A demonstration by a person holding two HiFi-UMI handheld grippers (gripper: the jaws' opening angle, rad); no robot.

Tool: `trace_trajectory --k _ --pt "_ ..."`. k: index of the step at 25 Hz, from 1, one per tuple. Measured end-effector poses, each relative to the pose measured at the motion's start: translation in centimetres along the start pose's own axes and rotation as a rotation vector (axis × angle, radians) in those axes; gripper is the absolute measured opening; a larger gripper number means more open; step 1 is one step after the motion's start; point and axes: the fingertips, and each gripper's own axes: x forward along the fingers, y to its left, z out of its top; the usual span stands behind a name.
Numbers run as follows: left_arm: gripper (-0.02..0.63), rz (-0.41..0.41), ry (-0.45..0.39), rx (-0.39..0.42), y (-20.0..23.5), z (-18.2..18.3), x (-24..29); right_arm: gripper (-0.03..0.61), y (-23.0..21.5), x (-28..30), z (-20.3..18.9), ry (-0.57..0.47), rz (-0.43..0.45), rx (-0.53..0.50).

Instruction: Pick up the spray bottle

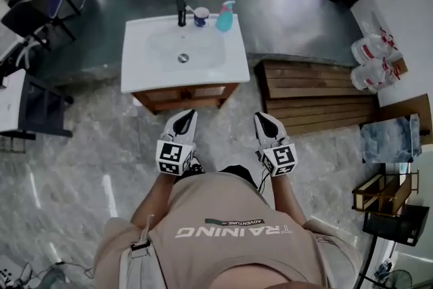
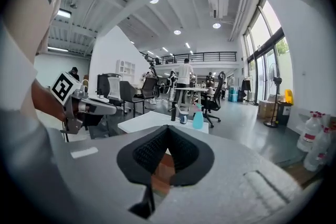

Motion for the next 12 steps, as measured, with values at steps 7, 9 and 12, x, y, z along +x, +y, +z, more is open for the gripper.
trace_trajectory --k 7,9,12 --pt "0.015 0.02 0.06 -0.044 3.5 -1.2 2.0 0.002 -2.6 3.7 -0.5 0.043 -0.003 0.039" --pt "0.016 0.034 0.077 -0.052 4.4 -1.6 2.9 0.002 -2.9 5.4 -0.7 0.039 0.015 0.064" --pt "0.017 0.055 0.089 -0.046 5.5 -1.3 4.7 0.002 -3.4 8.6 -0.9 0.028 0.046 0.062"
